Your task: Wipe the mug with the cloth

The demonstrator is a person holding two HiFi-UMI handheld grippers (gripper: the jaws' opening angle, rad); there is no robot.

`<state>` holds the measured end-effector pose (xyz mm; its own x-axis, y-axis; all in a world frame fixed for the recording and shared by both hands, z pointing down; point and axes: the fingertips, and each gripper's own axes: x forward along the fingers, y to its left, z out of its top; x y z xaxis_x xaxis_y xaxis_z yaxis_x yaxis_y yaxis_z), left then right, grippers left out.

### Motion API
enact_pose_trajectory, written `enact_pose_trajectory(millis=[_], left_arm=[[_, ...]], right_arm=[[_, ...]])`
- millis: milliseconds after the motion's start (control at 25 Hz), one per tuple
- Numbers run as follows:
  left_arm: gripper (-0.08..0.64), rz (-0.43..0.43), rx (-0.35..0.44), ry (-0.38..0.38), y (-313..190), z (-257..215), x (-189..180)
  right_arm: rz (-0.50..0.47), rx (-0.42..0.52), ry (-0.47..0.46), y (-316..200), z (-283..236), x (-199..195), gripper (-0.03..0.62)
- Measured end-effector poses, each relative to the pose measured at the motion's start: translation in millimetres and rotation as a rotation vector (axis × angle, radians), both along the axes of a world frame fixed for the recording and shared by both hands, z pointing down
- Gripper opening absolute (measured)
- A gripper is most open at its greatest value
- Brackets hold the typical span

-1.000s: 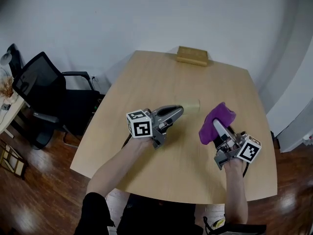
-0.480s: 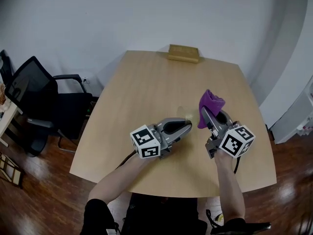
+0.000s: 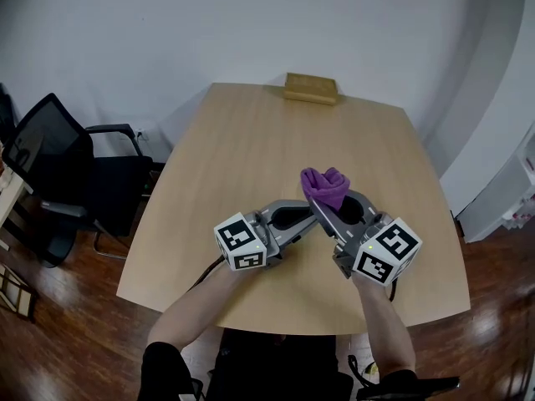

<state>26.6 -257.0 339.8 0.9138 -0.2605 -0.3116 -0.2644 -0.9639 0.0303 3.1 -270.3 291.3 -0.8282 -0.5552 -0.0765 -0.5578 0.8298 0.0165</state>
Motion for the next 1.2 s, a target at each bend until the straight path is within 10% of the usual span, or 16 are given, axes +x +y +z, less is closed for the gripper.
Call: enact_pose_trajectory(millis=[280,560,920,1200], left_arm=[[0.043,-0.006,0.064,0.013,7,-9,-5],[0.044,-0.068,0.310,-0.210,16,21,15],[0.046,-0.082,0.339,-0.228,11,26,12],[0.044,-0.096,0.452,-0.277,19,26,13]], right_arm=[[0.290,0.036,-0.081,-36,-34,100,0.057],[0.161,-0.148,-0.040,-39,14,59,0.057],[-0.053,-0.077,-0.076,11,-9,0,0.057],[0.193,-0.099,-0.181,-37,-35,104,0.057]])
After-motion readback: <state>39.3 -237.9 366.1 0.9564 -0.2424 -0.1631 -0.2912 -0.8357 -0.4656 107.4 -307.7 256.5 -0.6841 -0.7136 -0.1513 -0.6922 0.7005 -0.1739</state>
